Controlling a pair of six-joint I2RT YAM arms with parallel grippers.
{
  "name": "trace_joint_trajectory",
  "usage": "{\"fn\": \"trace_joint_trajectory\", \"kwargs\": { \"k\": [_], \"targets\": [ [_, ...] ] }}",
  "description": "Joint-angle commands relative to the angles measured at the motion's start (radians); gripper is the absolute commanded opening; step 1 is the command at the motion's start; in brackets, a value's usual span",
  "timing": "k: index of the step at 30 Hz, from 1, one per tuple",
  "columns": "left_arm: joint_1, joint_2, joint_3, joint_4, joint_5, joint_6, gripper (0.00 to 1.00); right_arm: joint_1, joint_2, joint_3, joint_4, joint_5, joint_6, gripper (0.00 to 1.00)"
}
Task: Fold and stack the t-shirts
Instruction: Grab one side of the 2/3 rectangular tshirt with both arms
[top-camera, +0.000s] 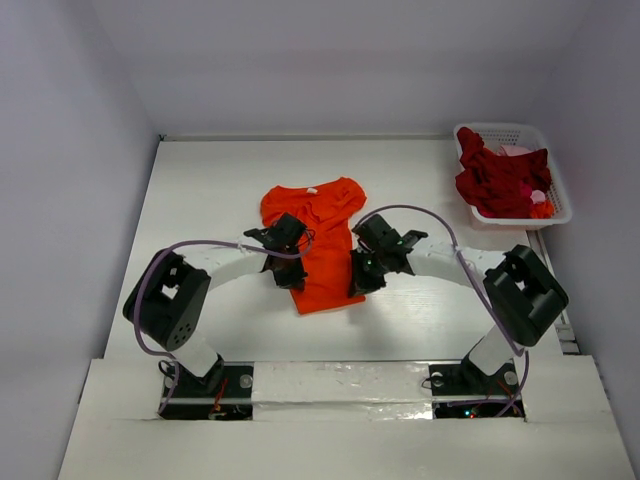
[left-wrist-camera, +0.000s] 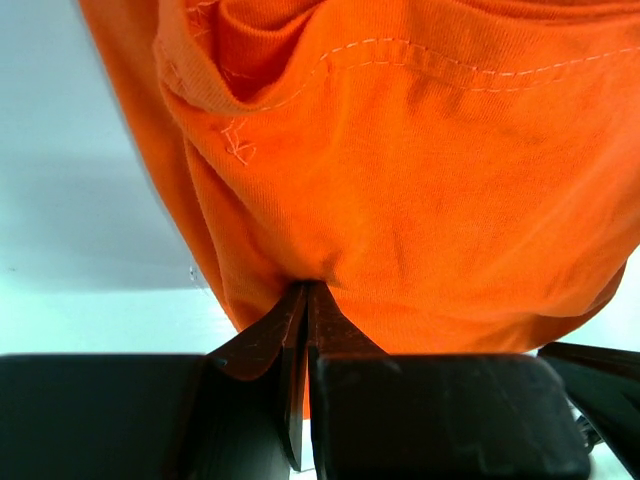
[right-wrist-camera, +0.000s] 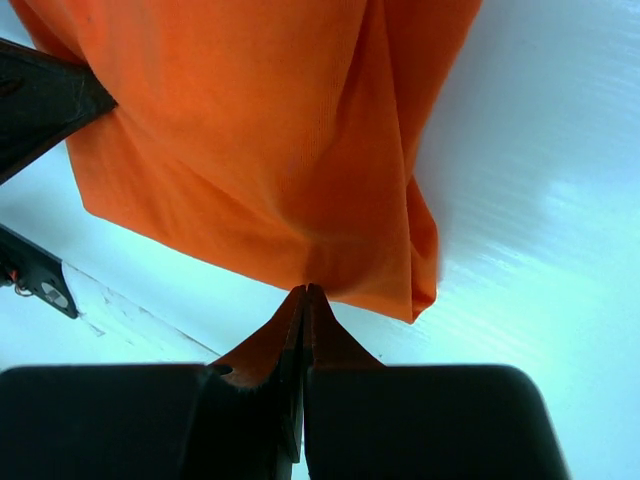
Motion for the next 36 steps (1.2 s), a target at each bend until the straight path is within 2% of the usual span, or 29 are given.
{"fn": "trace_joint_trajectory", "kwargs": {
  "k": [1,9,17,21,26,31,36],
  "targets": [
    [-0.018,-0.017,-0.036,-0.074,-0.017,-0.002,0.0,0.019,-0.048,0.002,-0.015,0.025,0.018,0.0],
    [-0.018,-0.011,-0.027,-0.074,-0.015,0.002,0.0,0.019,-0.032,0.173,-0.113,0.089,-0.03,0.0],
    [-0.018,-0.014,-0.028,-0.073,-0.01,-0.002,0.0,0.019,0.193,0.391,-0.136,0.143,-0.074,0.0],
    [-0.027,-0.011,-0.025,-0.074,-0.013,-0.002,0.0,0.019,0.31,0.434,-0.136,0.158,-0.079,0.0],
    [-0.027,-0.02,-0.022,-0.083,-0.017,-0.002,0.0,0.019,0.347,0.329,-0.055,0.152,-0.05,0.0],
    [-0.027,-0.029,-0.019,-0.09,-0.018,0.003,0.0,0.019,0.276,0.145,0.023,0.145,-0.025,0.0],
    [-0.027,-0.037,-0.025,-0.097,-0.017,0.002,0.0,0.019,0.21,0.028,0.069,0.131,0.002,0.0]
  ]
}}
